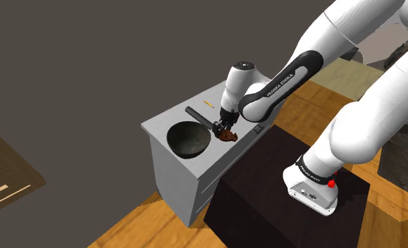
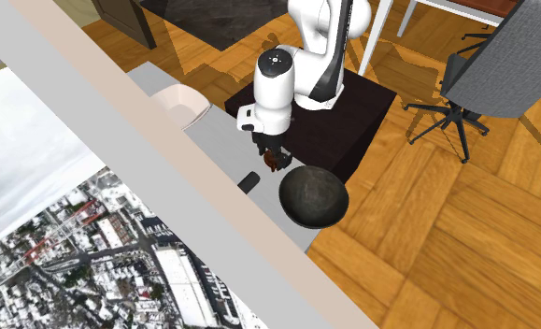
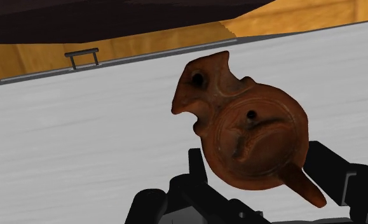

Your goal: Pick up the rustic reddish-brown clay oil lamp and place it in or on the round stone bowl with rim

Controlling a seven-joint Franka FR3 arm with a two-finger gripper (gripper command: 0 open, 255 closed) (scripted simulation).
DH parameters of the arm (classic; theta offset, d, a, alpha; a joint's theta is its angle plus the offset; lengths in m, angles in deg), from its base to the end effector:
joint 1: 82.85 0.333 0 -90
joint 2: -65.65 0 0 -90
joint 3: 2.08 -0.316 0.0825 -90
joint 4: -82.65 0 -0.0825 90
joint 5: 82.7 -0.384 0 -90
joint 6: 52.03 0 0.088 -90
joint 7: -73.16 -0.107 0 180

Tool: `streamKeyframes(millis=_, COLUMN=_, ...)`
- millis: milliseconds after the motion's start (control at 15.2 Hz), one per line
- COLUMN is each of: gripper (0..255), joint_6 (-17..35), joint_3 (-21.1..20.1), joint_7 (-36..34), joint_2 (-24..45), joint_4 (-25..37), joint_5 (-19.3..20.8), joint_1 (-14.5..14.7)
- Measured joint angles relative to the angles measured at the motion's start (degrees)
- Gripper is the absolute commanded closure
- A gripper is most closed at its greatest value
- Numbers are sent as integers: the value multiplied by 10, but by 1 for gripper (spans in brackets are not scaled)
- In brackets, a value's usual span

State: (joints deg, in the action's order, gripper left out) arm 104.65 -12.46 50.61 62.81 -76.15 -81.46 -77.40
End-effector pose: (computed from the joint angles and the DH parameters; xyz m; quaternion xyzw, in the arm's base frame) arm 0.3731 0.1056 0.2294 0.9988 -0.0488 0.0084 0.0064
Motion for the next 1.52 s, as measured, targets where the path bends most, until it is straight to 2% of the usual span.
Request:
streamKeyframes(millis=594, gripper=255, joint_6=-4, joint_3=0, joint_7=2, joint_2=-5, joint_4=-1, joint_5=-2, joint_1=1)
streamKeyframes(millis=1518, gripper=255, joint_6=-143, joint_3=7, joint_7=30, joint_2=-128, joint_4=16, joint_5=-38, joint_1=13)
